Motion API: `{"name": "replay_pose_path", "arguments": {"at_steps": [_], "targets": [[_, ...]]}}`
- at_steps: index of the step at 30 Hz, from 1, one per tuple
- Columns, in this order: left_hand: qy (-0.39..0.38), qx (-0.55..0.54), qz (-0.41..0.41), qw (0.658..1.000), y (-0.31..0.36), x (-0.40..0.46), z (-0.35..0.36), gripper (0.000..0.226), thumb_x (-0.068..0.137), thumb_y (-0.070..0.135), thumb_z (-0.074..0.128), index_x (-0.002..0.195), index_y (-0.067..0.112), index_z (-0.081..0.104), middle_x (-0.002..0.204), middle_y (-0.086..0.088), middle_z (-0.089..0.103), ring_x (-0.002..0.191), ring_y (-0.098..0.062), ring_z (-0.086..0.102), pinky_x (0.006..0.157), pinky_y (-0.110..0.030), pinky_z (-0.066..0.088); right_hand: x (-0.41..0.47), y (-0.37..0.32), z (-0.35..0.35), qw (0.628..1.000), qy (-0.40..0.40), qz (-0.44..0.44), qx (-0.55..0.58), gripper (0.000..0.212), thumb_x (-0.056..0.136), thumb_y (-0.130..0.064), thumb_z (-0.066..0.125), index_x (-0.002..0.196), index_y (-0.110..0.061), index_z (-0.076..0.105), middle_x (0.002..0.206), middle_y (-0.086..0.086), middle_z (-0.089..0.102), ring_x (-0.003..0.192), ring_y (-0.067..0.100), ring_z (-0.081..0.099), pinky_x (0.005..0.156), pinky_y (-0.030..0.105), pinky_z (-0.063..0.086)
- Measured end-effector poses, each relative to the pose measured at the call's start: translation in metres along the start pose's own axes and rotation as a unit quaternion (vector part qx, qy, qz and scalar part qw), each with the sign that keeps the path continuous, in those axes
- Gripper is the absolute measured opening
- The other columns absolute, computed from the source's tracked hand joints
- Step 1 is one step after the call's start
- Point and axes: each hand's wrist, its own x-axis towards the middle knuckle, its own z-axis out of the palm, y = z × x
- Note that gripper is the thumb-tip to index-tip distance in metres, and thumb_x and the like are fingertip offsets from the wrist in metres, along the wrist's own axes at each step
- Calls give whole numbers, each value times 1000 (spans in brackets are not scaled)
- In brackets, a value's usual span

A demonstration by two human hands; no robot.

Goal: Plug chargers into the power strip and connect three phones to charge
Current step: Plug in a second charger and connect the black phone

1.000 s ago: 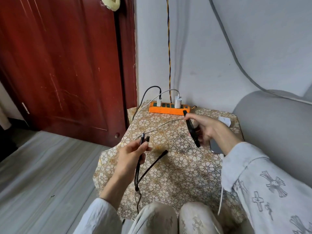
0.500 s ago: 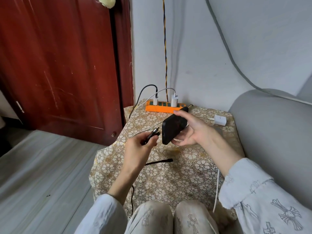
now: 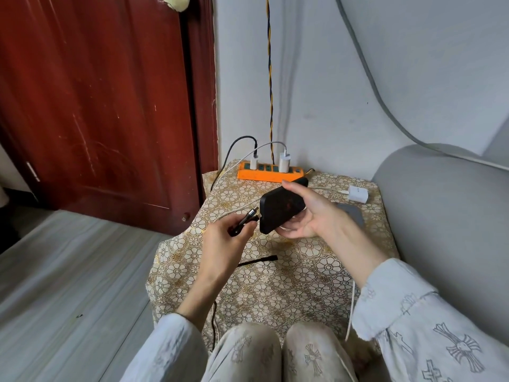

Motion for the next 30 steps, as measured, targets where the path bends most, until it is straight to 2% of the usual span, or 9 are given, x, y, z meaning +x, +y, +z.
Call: {"name": "replay_pose_path", "arguments": {"at_steps": [4,7,12,15,20,23,30], "targets": [[13,45,16,999,-1,-1,1,11,82,19,65,89,14,72,60,14,59,49,9,50,45,-6,33,0,1,-1,1000,5,-2,-1,57,55,-31,82,94,-8,48,95,16,58,85,32,61,59,45,52],[29,83,21,996,-2,-2,1,13,81,21,65,90,14,72,58,16,56,48,4,50,46,-6,32,1,2,-1,1000,9,-11,-4,59,53,-30,83,95,-8,48,93,16,59,84,32,62,58,44,52],[34,109,21,993,-2,-2,0,16,81,23,65,93,15,72,64,8,59,55,4,49,48,-4,34,2,2,0,1000,12,-12,-11,60,52,-29,84,94,-7,47,94,18,60,85,32,62,57,43,52],[33,109,19,993,-3,-2,-1,17,81,23,65,94,15,72,67,5,62,58,3,50,49,-4,35,2,2,1,1000,9,-10,-10,59,53,-29,84,95,-7,48,95,18,60,86,33,61,56,43,52],[27,93,15,995,-3,-1,-1,12,81,21,66,89,14,73,59,15,57,49,1,48,44,-7,32,1,1,1,1000,3,-8,-2,62,52,-29,84,98,-8,48,97,18,59,85,33,61,56,44,53],[15,70,8,997,-4,0,-2,9,81,19,65,84,12,72,55,13,56,44,3,47,41,-9,30,-1,1,1,1000,1,-6,7,64,51,-27,84,100,-7,48,98,18,58,87,34,60,58,46,52],[17,67,6,998,-5,0,-2,9,81,20,66,84,15,72,59,10,60,45,4,47,42,-11,32,-2,2,1,1000,1,-5,15,67,51,-27,85,101,-5,46,101,20,56,89,34,58,57,47,53]]}}
